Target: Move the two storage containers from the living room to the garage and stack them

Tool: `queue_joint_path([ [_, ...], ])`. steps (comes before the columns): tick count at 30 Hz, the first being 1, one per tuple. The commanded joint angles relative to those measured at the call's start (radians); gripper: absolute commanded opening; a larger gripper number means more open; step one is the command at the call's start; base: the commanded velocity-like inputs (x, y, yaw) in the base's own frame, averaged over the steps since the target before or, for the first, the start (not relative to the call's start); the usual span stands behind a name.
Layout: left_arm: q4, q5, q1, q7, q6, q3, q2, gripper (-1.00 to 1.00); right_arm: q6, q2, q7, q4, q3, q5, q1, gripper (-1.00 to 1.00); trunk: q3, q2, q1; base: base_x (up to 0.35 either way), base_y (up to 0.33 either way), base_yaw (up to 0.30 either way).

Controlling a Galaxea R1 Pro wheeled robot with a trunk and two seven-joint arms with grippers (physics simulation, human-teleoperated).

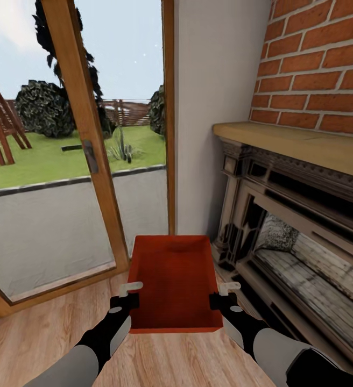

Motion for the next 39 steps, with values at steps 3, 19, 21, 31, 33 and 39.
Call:
queue_joint_path([
  [3,-0.005,-0.010,-0.001,0.014,-0.026,-0.002,-0.006,-1.00,-0.006,0.009,-0.021,0.006,-0.013,-0.024,-0.001,-1.00,0.003,-0.002,0.001,0.000,0.000,0.000],
  [19,-0.007,-0.013,-0.001,0.024,-0.028,-0.003,-0.005,-1.00,-0.007,0.009,-0.019,0.006,-0.013,-0.023,-0.001,-1.00,0.028,-0.002,0.001,0.000,0.000,0.000],
  [21,-0.007,-0.013,-0.001,0.024,-0.028,-0.003,-0.006,-1.00,-0.007,0.009,-0.019,0.006,-0.013,-0.023,-0.001,-1.00,0.031,-0.002,0.001,0.000,0.000,0.000],
  [31,-0.009,-0.013,-0.001,0.024,-0.028,-0.003,-0.006,-1.00,-0.007,0.009,-0.021,0.006,-0.012,-0.023,-0.001,-1.00,0.047,-0.002,0.001,0.000,0.000,0.000],
  [33,-0.009,-0.013,-0.001,0.024,-0.028,-0.003,-0.006,-1.00,-0.007,0.009,-0.021,0.006,-0.012,-0.023,-0.001,-1.00,0.050,-0.002,0.001,0.000,0.000,0.000],
  [39,-0.009,-0.013,-0.001,0.024,-0.028,-0.003,-0.006,-1.00,-0.007,0.009,-0.021,0.006,-0.012,-0.023,-0.001,-1.00,0.059,-0.002,0.001,0.000,0.000,0.000],
])
